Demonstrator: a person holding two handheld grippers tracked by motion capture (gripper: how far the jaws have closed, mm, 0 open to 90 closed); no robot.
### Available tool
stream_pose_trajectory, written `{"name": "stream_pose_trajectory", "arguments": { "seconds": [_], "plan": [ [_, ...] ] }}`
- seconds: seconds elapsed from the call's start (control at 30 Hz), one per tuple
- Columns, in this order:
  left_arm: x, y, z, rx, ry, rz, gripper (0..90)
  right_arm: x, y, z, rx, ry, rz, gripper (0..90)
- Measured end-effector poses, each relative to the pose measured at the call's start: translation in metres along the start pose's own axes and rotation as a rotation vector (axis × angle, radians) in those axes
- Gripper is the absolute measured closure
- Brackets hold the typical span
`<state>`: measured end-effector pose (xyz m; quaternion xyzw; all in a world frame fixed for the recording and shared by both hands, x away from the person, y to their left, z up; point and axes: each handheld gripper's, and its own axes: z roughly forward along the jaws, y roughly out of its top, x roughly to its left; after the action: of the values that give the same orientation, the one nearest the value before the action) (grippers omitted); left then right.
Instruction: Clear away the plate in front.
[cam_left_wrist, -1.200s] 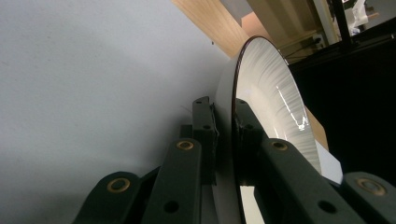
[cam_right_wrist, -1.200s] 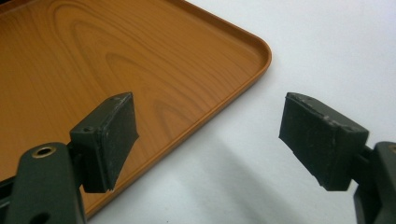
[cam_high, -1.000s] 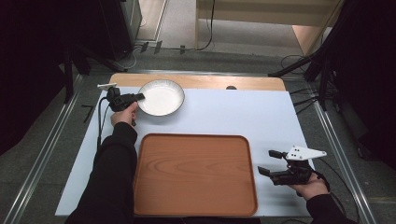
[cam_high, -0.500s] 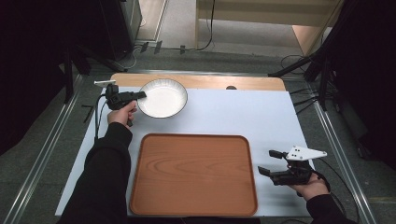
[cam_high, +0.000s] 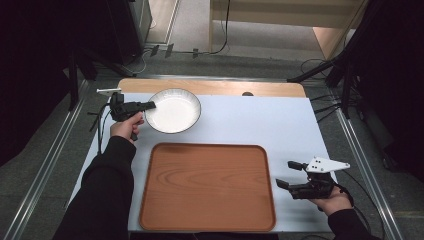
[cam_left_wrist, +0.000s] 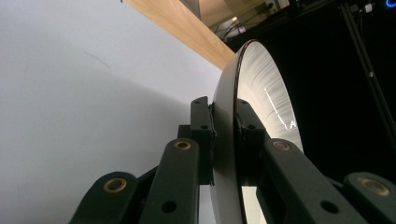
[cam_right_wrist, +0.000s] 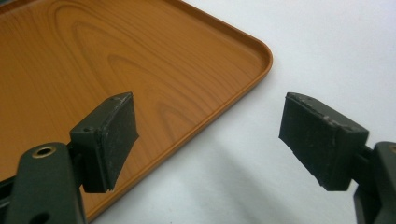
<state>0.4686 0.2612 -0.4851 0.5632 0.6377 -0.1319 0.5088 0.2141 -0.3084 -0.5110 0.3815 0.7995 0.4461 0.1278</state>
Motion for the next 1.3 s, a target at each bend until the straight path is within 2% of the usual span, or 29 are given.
{"name": "stream_pose_trajectory", "arguments": {
  "seconds": [0.3,0.53,0.6,0.77,0.9,1.3],
  "plan": [
    [0.001,-0.015,-0.009,0.01,-0.003,0.008,81.5,-0.001,0.0,0.001,0.005,-0.009,-0.003,19.9],
    [0.003,-0.027,-0.016,0.029,-0.022,0.021,81.2,0.0,0.0,0.001,0.006,-0.008,-0.002,19.8],
    [0.004,-0.031,-0.016,0.033,-0.03,0.013,81.2,0.0,0.0,0.001,0.008,-0.009,-0.003,19.9],
    [0.004,-0.039,-0.018,0.045,-0.04,0.029,81.0,-0.001,0.0,0.001,0.012,-0.007,-0.004,19.9],
    [0.005,-0.045,-0.02,0.036,-0.058,0.008,80.8,0.0,0.0,0.001,0.013,0.0,0.0,19.9],
    [0.003,-0.055,-0.034,0.04,-0.082,0.013,80.2,0.001,0.002,0.002,0.011,0.005,-0.006,19.9]
  ]
}}
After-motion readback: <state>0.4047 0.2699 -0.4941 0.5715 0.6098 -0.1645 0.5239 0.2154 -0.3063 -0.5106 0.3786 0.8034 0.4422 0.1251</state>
